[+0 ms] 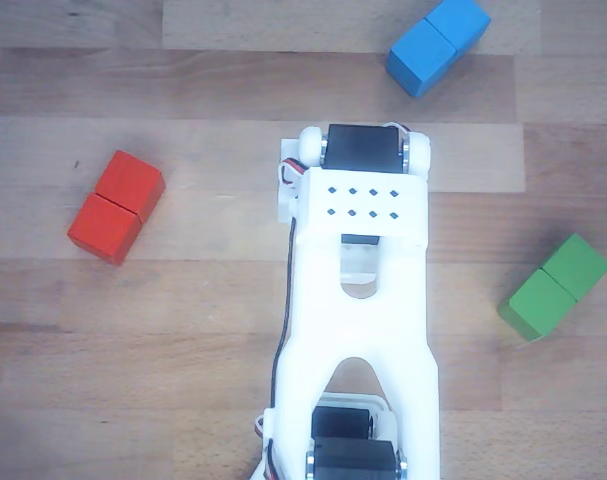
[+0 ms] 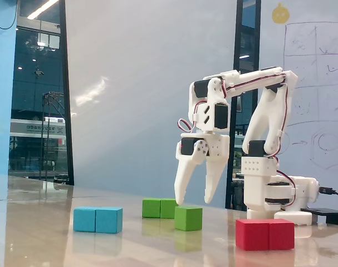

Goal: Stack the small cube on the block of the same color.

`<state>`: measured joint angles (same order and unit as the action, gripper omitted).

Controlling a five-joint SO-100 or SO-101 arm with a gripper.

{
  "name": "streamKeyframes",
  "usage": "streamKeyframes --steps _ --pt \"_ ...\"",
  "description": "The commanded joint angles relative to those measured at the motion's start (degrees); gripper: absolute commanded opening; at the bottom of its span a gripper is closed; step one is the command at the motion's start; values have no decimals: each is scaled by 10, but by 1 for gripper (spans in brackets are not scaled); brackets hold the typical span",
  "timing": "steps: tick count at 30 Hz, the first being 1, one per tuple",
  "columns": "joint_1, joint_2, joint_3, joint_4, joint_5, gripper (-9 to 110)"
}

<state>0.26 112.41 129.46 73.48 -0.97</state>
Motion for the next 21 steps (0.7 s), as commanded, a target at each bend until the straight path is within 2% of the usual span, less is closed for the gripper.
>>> streamKeyframes --steps 1,21 --pt "3 -1 -60 -9 -4 25" --pt "4 -66 -60 -76 -3 25"
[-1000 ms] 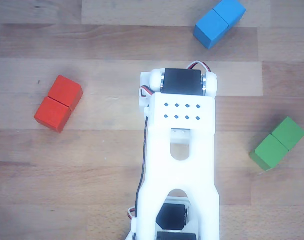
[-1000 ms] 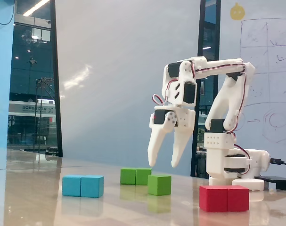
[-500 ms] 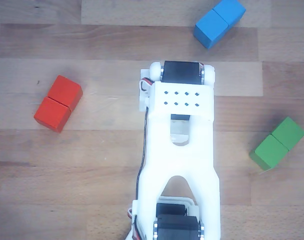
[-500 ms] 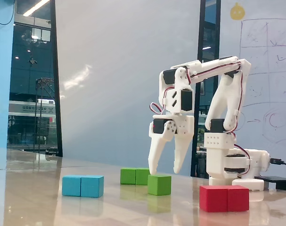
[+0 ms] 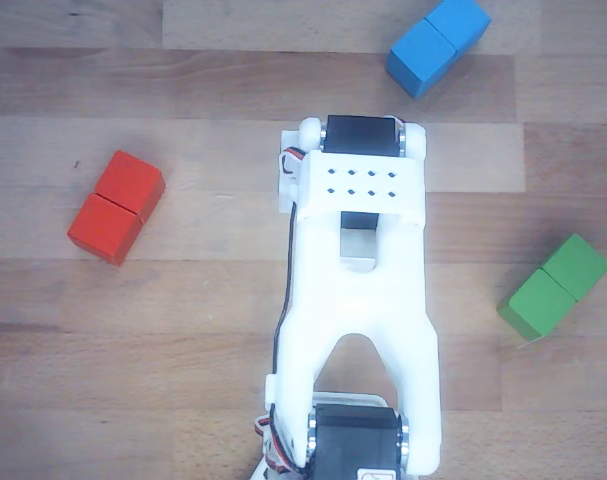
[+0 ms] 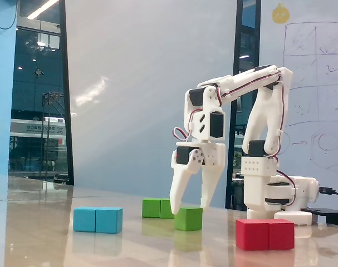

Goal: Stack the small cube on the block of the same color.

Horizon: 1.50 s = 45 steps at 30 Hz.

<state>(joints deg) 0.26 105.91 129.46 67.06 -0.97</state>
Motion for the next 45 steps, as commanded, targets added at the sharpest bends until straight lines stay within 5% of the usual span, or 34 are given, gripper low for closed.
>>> streamKeyframes --steps 1,26,45 --pt "4 -6 -60 -12 -3 25" --pt "37 -53 -61 -13 -3 24" --pt "38 -45 -114 -47 -2 4"
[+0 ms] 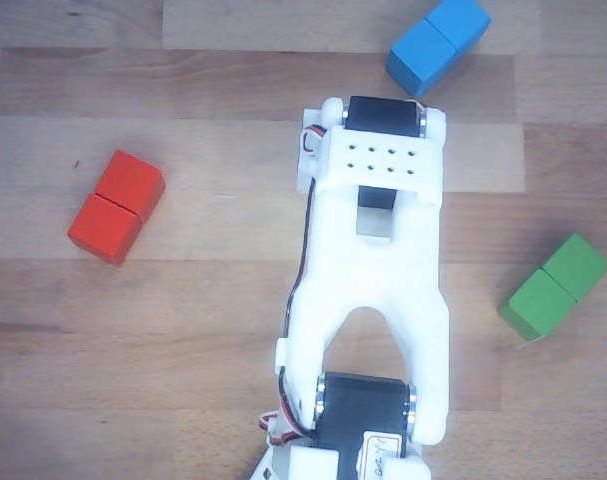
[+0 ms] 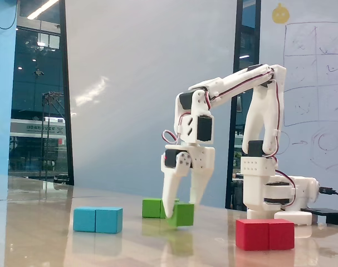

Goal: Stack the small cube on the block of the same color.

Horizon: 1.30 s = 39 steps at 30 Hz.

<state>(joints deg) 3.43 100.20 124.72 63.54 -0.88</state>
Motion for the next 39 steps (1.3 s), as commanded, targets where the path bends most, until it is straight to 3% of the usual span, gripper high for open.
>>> streamKeyframes --steps 1,14,27,39 --pt "7 12 -75 -9 -3 4" --pt "189 10 -211 -8 -12 4" --pt "386 4 -230 -8 -147 4" --pt "433 4 -222 41 -147 4"
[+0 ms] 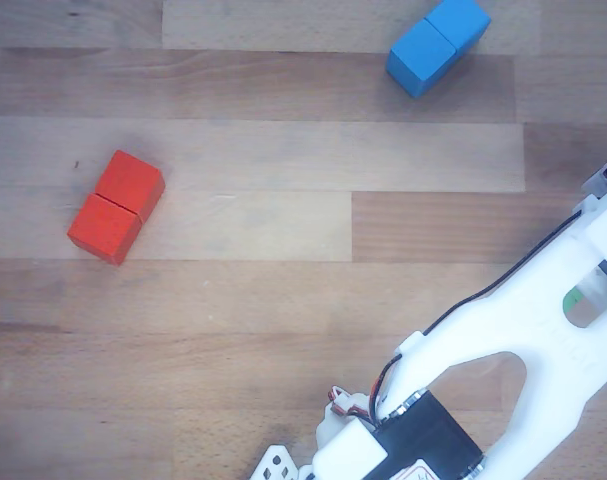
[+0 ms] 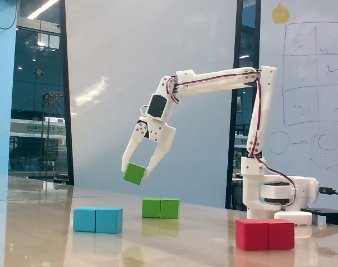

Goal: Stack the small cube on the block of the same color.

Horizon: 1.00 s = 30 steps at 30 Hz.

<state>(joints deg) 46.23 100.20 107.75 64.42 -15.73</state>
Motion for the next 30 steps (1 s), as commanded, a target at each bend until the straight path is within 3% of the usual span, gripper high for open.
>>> streamKeyframes --steps 1,8,30 --pt "4 4 -53 48 3 4" --pt "6 2 -53 103 4 4" --pt "10 -80 -53 117 -5 5"
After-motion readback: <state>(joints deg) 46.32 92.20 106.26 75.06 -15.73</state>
